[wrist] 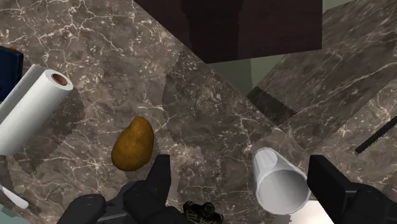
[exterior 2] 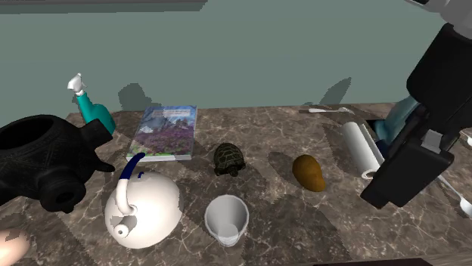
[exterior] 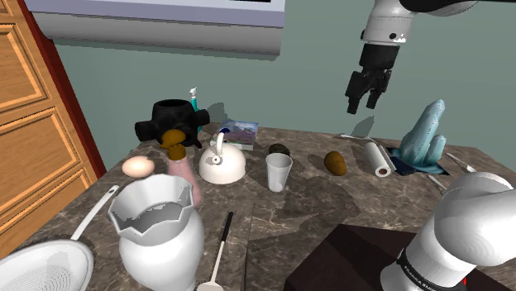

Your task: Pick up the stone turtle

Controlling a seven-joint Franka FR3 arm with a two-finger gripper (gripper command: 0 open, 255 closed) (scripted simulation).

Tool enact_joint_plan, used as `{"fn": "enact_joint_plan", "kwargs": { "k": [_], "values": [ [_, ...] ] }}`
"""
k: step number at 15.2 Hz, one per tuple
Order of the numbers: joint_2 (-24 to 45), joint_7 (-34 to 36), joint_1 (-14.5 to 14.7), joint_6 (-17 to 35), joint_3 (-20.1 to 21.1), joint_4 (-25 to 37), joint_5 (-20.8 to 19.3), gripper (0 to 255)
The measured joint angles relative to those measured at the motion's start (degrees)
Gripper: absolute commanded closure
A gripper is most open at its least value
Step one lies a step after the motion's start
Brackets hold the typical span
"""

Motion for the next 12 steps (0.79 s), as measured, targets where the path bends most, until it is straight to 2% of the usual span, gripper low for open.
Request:
{"fn": "enact_joint_plan", "kwargs": {
  "k": [3,12],
  "values": [
    [1.63,0.50,-0.13,1.80,0.06,-0.43,0.07,0],
    [16.54,4.07,-0.88,16.05,0.42,-1.51,0.62,0]
  ]
}}
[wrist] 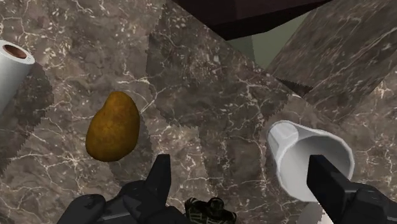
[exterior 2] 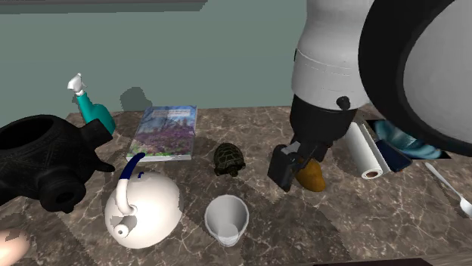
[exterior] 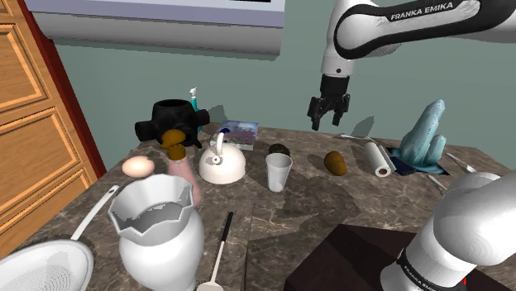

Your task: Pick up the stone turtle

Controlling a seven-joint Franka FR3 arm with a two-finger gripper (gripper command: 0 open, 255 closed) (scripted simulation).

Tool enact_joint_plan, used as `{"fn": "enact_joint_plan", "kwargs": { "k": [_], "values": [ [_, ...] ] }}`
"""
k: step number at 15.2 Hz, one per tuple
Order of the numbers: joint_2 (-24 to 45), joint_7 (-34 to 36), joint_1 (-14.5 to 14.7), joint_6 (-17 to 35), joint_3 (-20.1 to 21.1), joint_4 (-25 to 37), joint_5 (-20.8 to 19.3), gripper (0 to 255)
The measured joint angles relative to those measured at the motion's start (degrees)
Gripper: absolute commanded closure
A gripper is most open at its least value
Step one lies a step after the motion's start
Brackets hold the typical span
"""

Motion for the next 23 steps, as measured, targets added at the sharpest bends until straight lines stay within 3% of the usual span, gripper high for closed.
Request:
{"fn": "enact_joint_plan", "kwargs": {
  "k": [12,20,23],
  "values": [
    [25.38,4.03,-0.87,15.51,-0.44,7.57,0.84,0],
    [42.67,5.84,-1.62,20.73,-1.15,18.10,1.90,0],
    [45.13,5.98,-1.68,22.39,-1.15,18.77,2.10,0]
  ]
}}
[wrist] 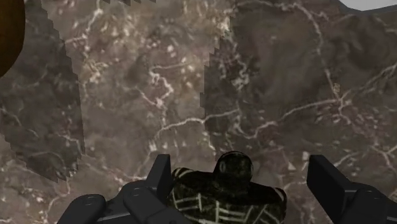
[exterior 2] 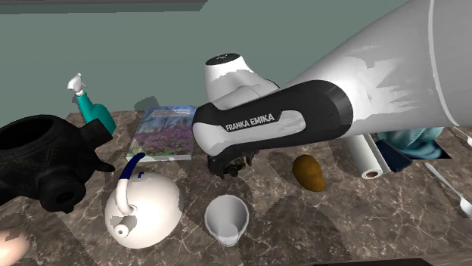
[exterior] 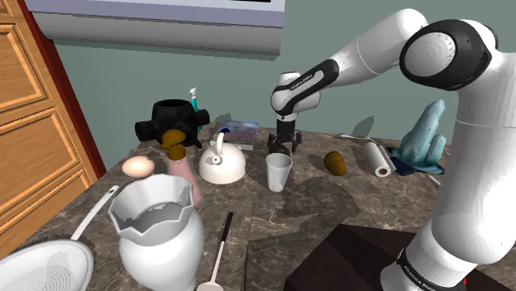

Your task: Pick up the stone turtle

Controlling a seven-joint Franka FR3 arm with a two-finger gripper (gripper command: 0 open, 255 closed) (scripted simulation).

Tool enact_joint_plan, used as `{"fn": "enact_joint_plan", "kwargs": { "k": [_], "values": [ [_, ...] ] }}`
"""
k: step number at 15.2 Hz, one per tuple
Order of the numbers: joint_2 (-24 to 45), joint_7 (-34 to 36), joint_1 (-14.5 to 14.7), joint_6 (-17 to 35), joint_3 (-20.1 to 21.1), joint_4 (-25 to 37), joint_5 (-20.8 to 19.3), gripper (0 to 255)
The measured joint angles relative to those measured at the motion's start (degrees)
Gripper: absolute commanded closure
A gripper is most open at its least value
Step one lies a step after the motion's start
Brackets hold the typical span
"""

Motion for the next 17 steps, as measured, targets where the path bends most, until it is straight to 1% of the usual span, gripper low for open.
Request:
{"fn": "enact_joint_plan", "kwargs": {
  "k": [5,6,17],
  "values": [
    [2.40,-0.23,-0.12,3.00,0.04,-0.62,0.22,0],
    [2.56,-0.18,-0.09,3.27,0.06,-0.74,0.24,255],
    [2.46,-0.11,-0.04,3.21,0.08,-0.77,0.24,255]
  ]
}}
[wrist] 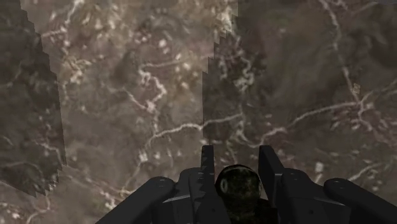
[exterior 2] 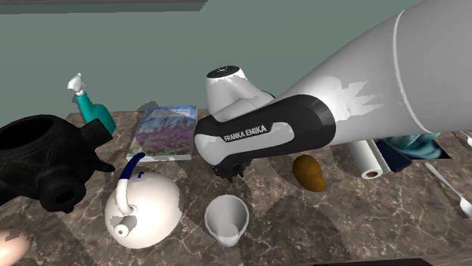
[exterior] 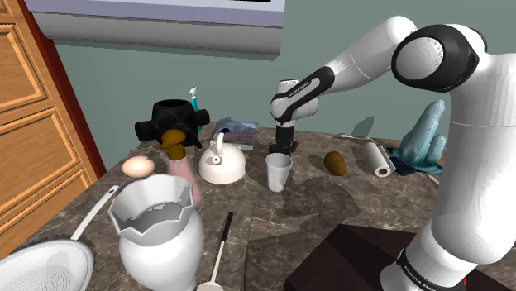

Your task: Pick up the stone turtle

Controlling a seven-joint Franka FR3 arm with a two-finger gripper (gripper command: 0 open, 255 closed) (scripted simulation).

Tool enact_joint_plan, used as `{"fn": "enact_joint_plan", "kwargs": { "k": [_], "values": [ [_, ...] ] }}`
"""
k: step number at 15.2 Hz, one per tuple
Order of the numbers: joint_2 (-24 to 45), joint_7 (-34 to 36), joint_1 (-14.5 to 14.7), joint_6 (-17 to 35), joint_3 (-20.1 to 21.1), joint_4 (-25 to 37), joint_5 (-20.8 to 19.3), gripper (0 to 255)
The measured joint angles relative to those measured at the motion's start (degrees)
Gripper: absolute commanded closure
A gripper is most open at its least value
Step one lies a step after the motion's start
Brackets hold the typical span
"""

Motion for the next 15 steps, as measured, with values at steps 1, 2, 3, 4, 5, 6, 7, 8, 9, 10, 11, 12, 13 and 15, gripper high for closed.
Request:
{"fn": "enact_joint_plan", "kwargs": {
  "k": [1,2,3,4,5,6,7,8,9,10,11,12,13,15],
  "values": [
    [-0.32,-0.01,-0.01,-0.34,-0.02,0.02,-0.03,255],
    [-0.70,0.02,-0.01,-0.90,-0.04,0.20,-0.07,255],
    [-1.18,0.07,0.02,-1.46,-0.05,0.29,-0.11,255],
    [-1.54,0.05,-0.01,-2.07,-0.08,0.55,-0.15,255],
    [-1.85,0.04,-0.04,-3.01,-0.12,1.19,-0.20,255],
    [-2.46,0.03,-0.06,-3.72,-0.16,1.28,-0.25,255],
    [-2.86,0.20,0.03,-4.40,-0.12,1.57,-0.28,255],
    [-3.35,0.35,0.12,-5.04,-0.09,1.72,-0.32,255],
    [-3.66,0.26,0.06,-5.62,-0.14,1.99,-0.35,255],
    [-3.90,0.27,0.05,-6.43,-0.16,2.55,-0.38,255],
    [-4.46,0.33,0.07,-7.15,-0.16,2.72,-0.43,255],
    [-4.92,0.35,0.08,-7.75,-0.17,2.87,-0.47,255],
    [-5.33,0.33,0.06,-8.33,-0.20,3.03,-0.50,255],
    [-6.03,0.40,0.09,-9.38,-0.21,3.37,-0.57,255]
  ]
}}
